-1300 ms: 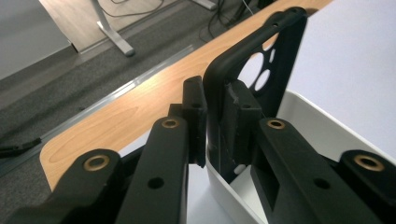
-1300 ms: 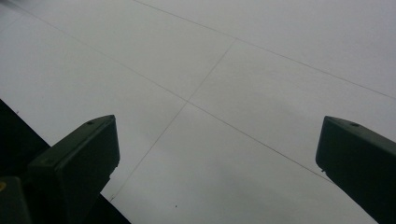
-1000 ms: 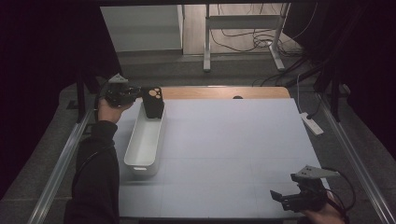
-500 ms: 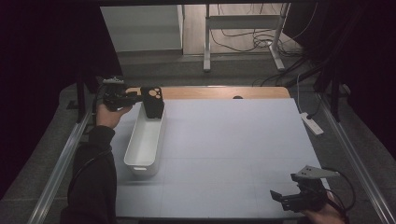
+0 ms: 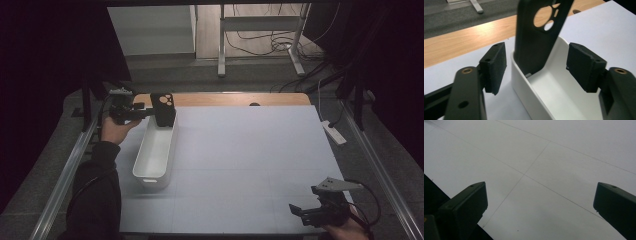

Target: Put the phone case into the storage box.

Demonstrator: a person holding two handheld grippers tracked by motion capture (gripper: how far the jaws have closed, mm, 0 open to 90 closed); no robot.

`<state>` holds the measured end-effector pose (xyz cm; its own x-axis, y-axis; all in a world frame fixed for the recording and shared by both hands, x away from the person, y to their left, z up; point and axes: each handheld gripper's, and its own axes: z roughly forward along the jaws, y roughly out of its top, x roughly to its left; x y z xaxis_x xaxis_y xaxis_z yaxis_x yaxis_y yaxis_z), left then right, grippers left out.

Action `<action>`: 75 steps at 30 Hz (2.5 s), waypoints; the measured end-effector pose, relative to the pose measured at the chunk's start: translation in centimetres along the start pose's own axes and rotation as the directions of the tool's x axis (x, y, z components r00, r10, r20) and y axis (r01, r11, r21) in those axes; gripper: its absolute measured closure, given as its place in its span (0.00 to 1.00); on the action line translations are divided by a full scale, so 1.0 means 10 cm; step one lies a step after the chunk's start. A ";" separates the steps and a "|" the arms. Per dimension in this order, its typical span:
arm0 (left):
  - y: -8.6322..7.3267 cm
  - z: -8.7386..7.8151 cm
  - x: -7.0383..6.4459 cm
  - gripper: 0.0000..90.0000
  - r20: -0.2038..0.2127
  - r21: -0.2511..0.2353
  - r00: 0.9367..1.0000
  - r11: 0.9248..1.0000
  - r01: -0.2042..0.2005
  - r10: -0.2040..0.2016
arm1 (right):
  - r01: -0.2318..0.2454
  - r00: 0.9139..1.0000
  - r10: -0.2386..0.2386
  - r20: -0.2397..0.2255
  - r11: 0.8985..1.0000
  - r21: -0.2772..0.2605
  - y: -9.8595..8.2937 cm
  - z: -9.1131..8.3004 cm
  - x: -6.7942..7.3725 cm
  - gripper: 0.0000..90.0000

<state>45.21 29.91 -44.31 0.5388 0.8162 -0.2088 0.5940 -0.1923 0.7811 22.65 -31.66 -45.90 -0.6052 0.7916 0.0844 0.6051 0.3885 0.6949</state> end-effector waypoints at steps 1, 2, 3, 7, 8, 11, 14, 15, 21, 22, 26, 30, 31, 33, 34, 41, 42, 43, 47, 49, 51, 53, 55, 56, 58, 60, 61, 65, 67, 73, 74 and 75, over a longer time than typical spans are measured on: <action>-0.01 -0.01 -0.02 0.33 0.002 0.004 1.000 1.000 -0.001 0.001 | 0.000 1.000 0.000 0.000 1.000 0.000 0.00 0.00 0.00 0.00; -0.01 -0.02 -0.03 0.31 0.003 0.004 1.000 1.000 -0.001 0.001 | 0.001 1.000 -0.001 0.000 1.000 0.001 0.00 0.00 0.00 0.00; -0.02 -0.02 -0.04 0.30 0.002 0.005 1.000 1.000 0.000 0.000 | 0.001 1.000 -0.001 0.000 1.000 0.000 0.00 0.00 0.00 0.00; -0.04 -0.05 -0.08 0.25 -0.001 0.002 1.000 1.000 0.015 -0.015 | 0.001 1.000 -0.001 0.002 1.000 0.000 0.00 0.00 0.00 0.00; -0.06 -0.06 -0.10 0.24 -0.005 0.003 1.000 1.000 0.016 -0.016 | 0.001 1.000 -0.001 0.000 1.000 -0.001 0.00 0.00 0.00 0.00; -0.08 -0.08 -0.13 0.21 -0.009 0.004 1.000 1.000 0.020 -0.020 | 0.001 1.000 -0.001 0.000 1.000 0.000 0.00 0.00 0.00 0.00; -0.12 -0.11 -0.18 0.19 -0.002 0.007 1.000 1.000 0.025 -0.025 | 0.000 1.000 0.000 0.000 1.000 0.001 0.00 0.00 0.00 0.00; -0.14 -0.13 -0.21 0.18 0.002 0.007 1.000 1.000 0.028 -0.028 | 0.001 1.000 -0.001 0.001 1.000 0.003 0.00 0.00 0.00 0.00; -0.20 -0.18 -0.29 0.13 -0.002 0.012 1.000 1.000 0.016 -0.016 | 0.001 1.000 -0.001 0.003 1.000 0.000 0.00 0.00 0.00 0.00; -0.20 -0.18 -0.29 0.12 -0.002 0.012 1.000 1.000 0.016 -0.016 | 0.000 1.000 0.000 0.004 1.000 0.000 0.00 0.00 0.00 0.00; -0.24 -0.20 -0.36 0.08 0.000 0.024 1.000 1.000 0.020 -0.020 | -0.001 1.000 0.001 0.003 1.000 0.001 0.00 0.00 0.00 0.00; -0.28 -0.20 -0.42 0.05 -0.003 0.027 1.000 0.999 0.016 -0.016 | 0.002 1.000 -0.002 0.003 1.000 0.003 0.00 0.00 0.01 0.00; -0.29 -0.20 -0.43 0.04 -0.006 0.031 1.000 0.999 0.015 -0.015 | 0.000 1.000 0.000 0.003 1.000 -0.001 0.00 0.00 0.00 0.00; -0.30 -0.21 -0.46 0.04 -0.011 0.039 1.000 0.999 0.013 -0.013 | 0.001 1.000 -0.001 0.004 1.000 0.000 0.00 0.00 0.00 0.00; -0.31 -0.21 -0.47 0.04 -0.007 0.041 1.000 0.999 0.016 -0.015 | 0.000 1.000 0.000 0.003 1.000 0.000 0.00 0.00 0.00 0.00; -0.36 -0.26 -0.54 0.03 0.014 0.054 1.000 0.998 0.023 -0.024 | 0.001 1.000 -0.001 0.001 1.000 -0.001 0.00 0.00 0.00 0.00; -0.36 -0.27 -0.55 0.02 0.017 0.056 1.000 0.998 0.016 -0.017 | 0.001 1.000 -0.001 0.001 1.000 -0.001 0.00 0.00 0.00 0.00; -0.37 -0.28 -0.56 0.02 0.019 0.052 1.000 0.999 0.014 -0.015 | 0.001 1.000 -0.001 0.001 1.000 -0.002 0.00 0.00 0.00 0.00; -0.39 -0.33 -0.60 0.01 0.032 0.043 0.999 0.999 0.005 -0.007 | 0.004 1.000 -0.004 0.001 1.000 -0.002 0.00 0.00 0.01 0.00; -0.40 -0.35 -0.62 0.01 0.041 0.039 0.999 0.999 0.009 -0.011 | 0.006 1.000 -0.006 0.001 1.000 -0.002 0.00 0.00 0.01 0.00; -0.41 -0.38 -0.63 0.01 0.050 0.036 0.999 0.999 -0.001 -0.001 | 0.006 1.000 -0.006 0.001 1.000 -0.004 0.00 -0.01 0.01 0.00; -0.43 -0.40 -0.64 0.01 0.056 0.030 0.998 1.000 -0.005 0.003 | 0.005 1.000 -0.005 0.001 1.000 -0.005 0.00 -0.01 0.01 0.00; -0.46 -0.43 -0.66 0.01 0.062 0.017 0.998 1.000 -0.005 0.004 | 0.005 1.000 -0.005 0.001 1.000 -0.007 0.00 -0.01 0.01 0.00; -0.47 -0.44 -0.66 0.01 0.058 0.014 0.998 1.000 -0.006 0.006 | 0.005 1.000 -0.005 0.001 1.000 -0.007 0.00 -0.01 0.01 0.00; -0.50 -0.46 -0.68 0.00 0.049 0.007 0.999 1.000 -0.003 0.003 | 0.004 1.000 -0.004 0.000 1.000 -0.008 0.00 -0.01 0.00 0.00; -0.52 -0.49 -0.69 0.00 0.044 0.003 0.999 1.000 -0.008 0.008 | 0.001 1.000 -0.001 0.000 1.000 -0.009 0.00 -0.01 0.00 0.00; -0.53 -0.49 -0.70 0.00 0.044 0.001 0.999 1.000 -0.011 0.011 | 0.001 1.000 -0.001 0.001 1.000 -0.012 0.00 -0.01 0.00 0.00; -0.60 -0.54 -0.75 0.00 0.040 -0.011 0.999 0.999 -0.031 0.031 | -0.004 1.000 0.004 -0.003 1.000 -0.013 0.00 -0.01 0.00 0.00; -0.64 -0.58 -0.78 0.00 0.039 -0.022 0.999 1.000 -0.019 0.020 | -0.005 1.000 0.005 -0.005 1.000 -0.014 0.00 -0.01 -0.01 0.00; -0.76 -0.64 -0.85 0.00 0.028 -0.047 1.000 0.999 -0.007 0.008 | -0.007 1.000 0.007 -0.007 1.000 -0.011 0.00 -0.01 -0.01 0.00; -0.78 -0.64 -0.86 0.00 0.023 -0.048 1.000 0.999 -0.010 0.011 | -0.006 1.000 0.006 -0.007 1.000 -0.011 0.00 -0.01 -0.01 0.00; -0.78 -0.64 -0.86 0.00 0.023 -0.048 1.000 0.999 -0.010 0.011 | -0.006 1.000 0.006 -0.007 1.000 -0.011 0.00 -0.01 -0.01 0.00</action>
<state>32.13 27.85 -44.81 0.5591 0.8011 -0.2137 0.5593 -0.1742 0.8104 22.65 -31.77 -45.82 -0.6050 0.7907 0.0935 0.6033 0.3786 0.7019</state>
